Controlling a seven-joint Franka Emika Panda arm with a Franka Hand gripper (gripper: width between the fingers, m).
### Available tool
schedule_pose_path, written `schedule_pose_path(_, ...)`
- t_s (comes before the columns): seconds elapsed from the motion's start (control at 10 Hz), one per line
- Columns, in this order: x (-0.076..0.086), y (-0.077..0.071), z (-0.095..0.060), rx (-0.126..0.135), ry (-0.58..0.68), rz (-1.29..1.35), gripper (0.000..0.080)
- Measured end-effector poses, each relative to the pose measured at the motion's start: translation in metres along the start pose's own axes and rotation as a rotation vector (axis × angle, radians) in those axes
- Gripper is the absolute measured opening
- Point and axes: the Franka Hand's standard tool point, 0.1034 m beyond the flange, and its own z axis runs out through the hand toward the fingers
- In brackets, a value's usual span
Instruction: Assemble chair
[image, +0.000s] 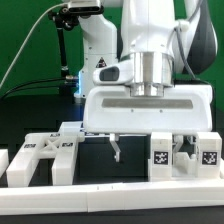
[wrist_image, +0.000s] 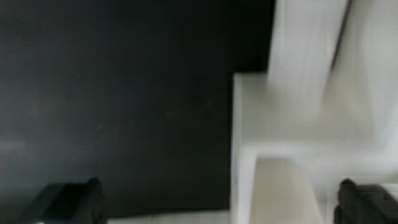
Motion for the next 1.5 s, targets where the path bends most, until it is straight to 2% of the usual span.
schedule_pose_path(0.1, 0.0007, -0.0059, 0.0022, 0.004, 0.002, -0.001, 0.0649)
schedule_pose_path(0.3, 0.0015, -0.0084, 0.0045, 0.005, 0.003, -0.005, 0.0649)
schedule_pose_path(0.4, 0.0015, -0.0081, 0.0045, 0.004, 0.003, -0.005, 0.0526)
schedule_pose_path(0.5, 0.0015, -0.0081, 0.0045, 0.004, 0.003, -0.005, 0.0526)
schedule_pose_path(0.8, 0.0025, -0.0046, 0.0046, 0.0, 0.004, -0.002, 0.0079)
schedule_pose_path(0.9, 0.0031, -0.002, 0.0047, -0.004, 0.005, 0.0, 0.0079)
schedule_pose_path(1.0, 0.002, -0.0017, 0.0047, -0.004, 0.003, -0.004, 0.0036)
schedule_pose_path(1.5, 0.0018, -0.0016, 0.0047, -0.004, 0.003, -0.005, 0.0036)
